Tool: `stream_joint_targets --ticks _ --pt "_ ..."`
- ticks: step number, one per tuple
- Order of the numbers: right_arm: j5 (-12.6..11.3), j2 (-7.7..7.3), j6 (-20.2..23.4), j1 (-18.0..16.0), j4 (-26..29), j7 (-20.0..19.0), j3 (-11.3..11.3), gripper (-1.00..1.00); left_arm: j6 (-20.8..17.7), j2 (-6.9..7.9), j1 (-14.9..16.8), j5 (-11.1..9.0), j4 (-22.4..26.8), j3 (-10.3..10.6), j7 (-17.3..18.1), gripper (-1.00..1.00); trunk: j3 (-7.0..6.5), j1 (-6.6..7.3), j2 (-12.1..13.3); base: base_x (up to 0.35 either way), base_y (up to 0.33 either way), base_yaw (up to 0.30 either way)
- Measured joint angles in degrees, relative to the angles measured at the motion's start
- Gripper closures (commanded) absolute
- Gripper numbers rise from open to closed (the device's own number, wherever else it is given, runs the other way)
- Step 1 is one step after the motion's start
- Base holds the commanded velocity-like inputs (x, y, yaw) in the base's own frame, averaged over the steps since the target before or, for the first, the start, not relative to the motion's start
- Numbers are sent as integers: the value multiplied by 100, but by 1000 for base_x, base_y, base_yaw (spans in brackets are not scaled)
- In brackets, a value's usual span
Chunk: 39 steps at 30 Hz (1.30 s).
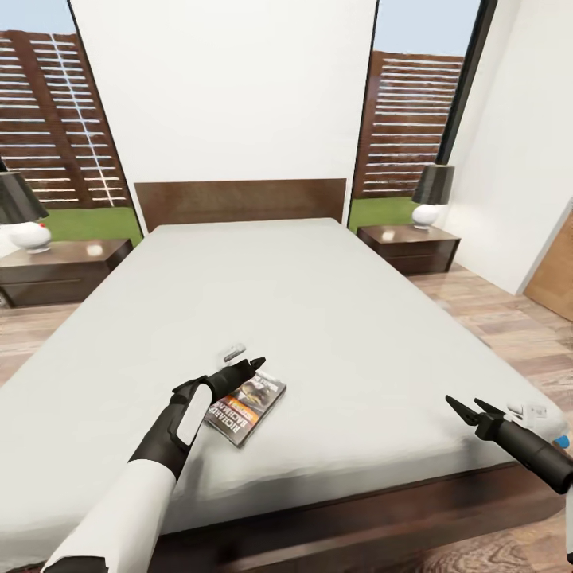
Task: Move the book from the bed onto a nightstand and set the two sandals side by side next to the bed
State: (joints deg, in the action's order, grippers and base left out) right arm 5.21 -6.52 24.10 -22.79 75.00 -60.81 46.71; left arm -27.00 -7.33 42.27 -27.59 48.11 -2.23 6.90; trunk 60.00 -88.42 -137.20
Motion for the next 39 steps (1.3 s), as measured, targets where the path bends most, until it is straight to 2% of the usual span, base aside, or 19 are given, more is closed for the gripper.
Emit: stream_joint_targets --ticks 27,39 --pt "7 0 -3 0 -1 14 5 -100 2 0 0 1 0 0 0 -100 0 3 0 -10 0 0" --pt "14 0 -1 -1 -1 14 3 -100 6 0 -1 1 0 0 3 -100 0 2 0 -99 0 0"
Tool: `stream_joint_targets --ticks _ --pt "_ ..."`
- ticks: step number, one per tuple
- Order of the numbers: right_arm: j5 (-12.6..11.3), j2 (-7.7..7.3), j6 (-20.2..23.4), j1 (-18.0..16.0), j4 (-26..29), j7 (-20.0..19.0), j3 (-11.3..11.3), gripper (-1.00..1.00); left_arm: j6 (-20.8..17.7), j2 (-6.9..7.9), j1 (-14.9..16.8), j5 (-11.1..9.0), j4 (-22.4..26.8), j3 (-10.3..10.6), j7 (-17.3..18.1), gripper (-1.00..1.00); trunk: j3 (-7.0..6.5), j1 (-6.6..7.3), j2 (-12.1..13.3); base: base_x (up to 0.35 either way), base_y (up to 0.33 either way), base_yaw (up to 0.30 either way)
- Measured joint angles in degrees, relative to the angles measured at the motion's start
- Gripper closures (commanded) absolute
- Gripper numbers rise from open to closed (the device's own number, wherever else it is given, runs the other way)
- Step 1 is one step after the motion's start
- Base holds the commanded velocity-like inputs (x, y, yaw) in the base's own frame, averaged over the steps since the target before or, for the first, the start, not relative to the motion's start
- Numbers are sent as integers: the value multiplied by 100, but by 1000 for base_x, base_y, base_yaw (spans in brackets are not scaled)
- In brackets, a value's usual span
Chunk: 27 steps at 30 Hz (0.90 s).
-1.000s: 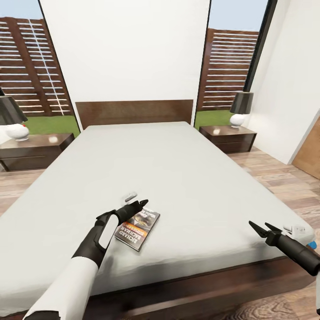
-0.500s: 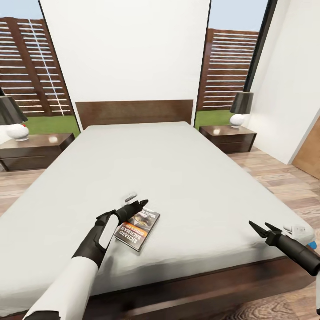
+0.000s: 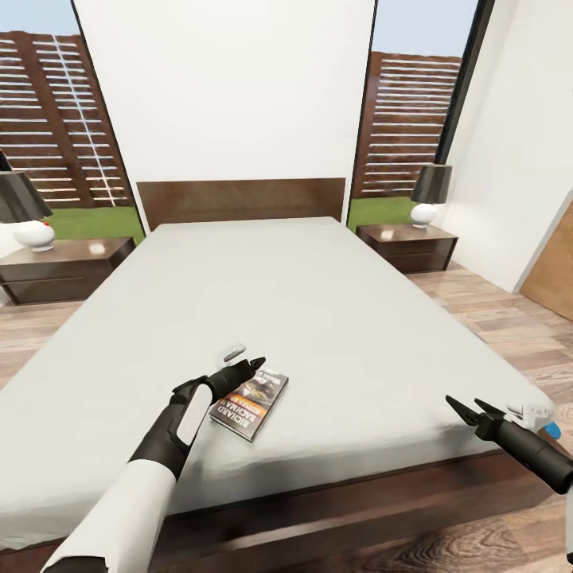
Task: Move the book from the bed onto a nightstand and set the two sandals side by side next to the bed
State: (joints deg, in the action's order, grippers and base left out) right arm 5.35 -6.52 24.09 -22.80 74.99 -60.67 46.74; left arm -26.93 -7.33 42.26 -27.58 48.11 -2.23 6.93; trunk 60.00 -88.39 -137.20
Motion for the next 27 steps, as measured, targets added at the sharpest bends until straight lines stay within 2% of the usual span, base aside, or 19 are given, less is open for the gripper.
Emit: stream_joint_targets --ticks 9,27 --pt "0 0 1 -2 0 -3 -3 -100 2 0 -1 0 0 0 -1 -100 0 0 0 -2 0 -5" --pt "0 0 1 0 0 -9 -3 -100 1 0 0 1 0 0 3 -100 -12 0 0 0 0 -102"
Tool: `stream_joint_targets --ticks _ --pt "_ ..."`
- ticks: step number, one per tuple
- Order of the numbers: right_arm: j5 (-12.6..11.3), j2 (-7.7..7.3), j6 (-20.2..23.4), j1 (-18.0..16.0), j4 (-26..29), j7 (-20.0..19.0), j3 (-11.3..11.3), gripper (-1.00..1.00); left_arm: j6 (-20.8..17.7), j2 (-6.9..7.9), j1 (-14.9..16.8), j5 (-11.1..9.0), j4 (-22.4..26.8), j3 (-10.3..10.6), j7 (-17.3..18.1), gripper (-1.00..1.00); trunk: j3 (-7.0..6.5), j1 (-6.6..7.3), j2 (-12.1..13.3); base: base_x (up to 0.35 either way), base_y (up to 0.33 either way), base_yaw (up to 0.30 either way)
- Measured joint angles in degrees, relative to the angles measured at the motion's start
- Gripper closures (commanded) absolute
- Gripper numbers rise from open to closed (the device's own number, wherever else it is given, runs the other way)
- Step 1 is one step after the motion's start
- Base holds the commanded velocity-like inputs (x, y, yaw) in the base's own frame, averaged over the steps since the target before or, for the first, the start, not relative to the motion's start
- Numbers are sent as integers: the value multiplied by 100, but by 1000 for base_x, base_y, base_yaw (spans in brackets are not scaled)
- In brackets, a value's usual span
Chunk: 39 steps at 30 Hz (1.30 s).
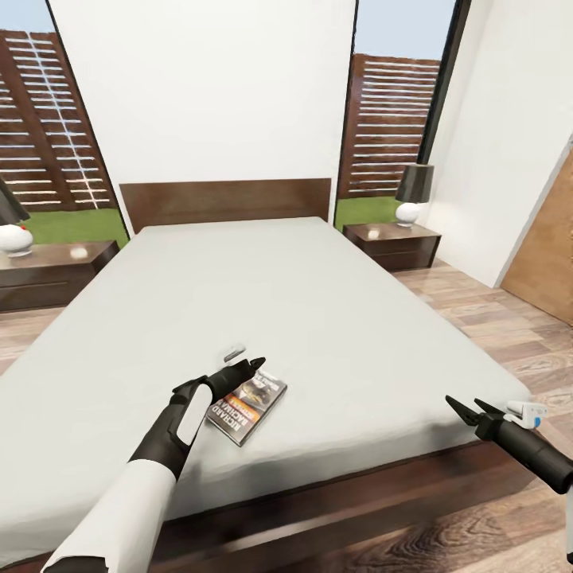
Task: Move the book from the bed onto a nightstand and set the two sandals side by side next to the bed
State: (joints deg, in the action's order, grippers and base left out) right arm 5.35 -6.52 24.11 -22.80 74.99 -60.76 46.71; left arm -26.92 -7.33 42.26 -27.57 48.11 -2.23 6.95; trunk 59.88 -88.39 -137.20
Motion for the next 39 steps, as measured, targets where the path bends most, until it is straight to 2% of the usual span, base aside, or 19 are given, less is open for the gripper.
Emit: stream_joint_targets --ticks 39 --pt "3 1 0 1 0 0 0 -100 1 0 -1 -1 0 0 -2 -100 -1 0 0 -27 0 -3"
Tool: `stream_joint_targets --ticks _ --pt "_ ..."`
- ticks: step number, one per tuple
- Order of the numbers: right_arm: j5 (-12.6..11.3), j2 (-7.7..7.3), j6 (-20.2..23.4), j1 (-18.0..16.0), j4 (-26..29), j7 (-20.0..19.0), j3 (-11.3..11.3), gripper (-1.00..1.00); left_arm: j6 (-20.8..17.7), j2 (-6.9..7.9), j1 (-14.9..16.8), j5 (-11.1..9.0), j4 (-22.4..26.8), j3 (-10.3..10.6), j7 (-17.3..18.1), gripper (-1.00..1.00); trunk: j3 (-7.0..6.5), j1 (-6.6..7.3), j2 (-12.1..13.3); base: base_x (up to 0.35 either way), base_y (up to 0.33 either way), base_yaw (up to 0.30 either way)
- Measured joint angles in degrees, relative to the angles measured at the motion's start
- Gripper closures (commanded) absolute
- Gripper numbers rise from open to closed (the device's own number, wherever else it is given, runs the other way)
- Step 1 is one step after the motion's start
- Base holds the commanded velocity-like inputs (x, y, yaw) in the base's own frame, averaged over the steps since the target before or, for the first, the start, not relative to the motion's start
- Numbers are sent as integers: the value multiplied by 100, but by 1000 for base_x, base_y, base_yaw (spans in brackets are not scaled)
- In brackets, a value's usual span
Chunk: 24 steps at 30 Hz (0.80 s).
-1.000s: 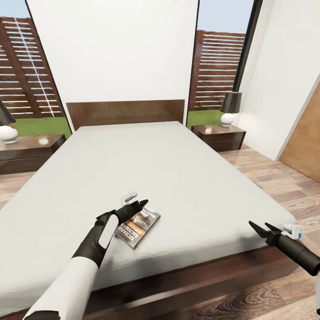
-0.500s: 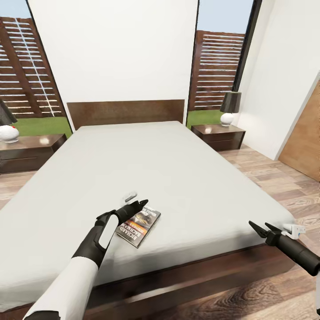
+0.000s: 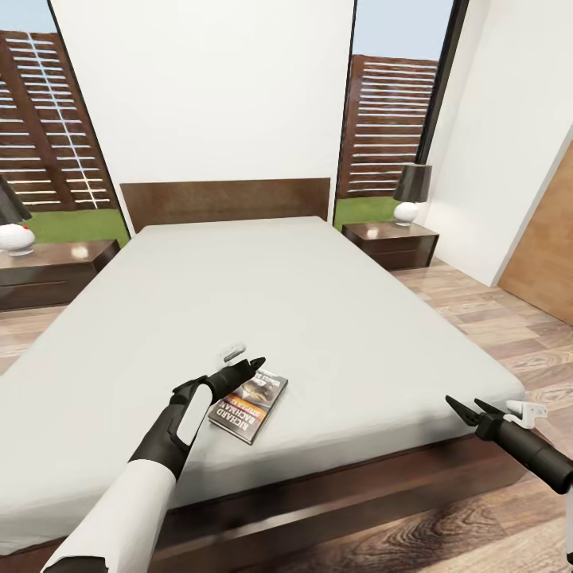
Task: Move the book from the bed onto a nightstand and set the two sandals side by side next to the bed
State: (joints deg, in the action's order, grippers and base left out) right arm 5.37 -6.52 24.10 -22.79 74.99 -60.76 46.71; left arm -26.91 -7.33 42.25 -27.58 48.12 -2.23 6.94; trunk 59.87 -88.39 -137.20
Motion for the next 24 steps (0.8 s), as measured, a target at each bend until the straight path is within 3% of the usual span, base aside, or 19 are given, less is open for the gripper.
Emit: stream_joint_targets --ticks 24 --pt "7 7 0 0 0 0 0 -100 6 0 0 0 0 0 3 -100 0 0 0 -47 0 0"
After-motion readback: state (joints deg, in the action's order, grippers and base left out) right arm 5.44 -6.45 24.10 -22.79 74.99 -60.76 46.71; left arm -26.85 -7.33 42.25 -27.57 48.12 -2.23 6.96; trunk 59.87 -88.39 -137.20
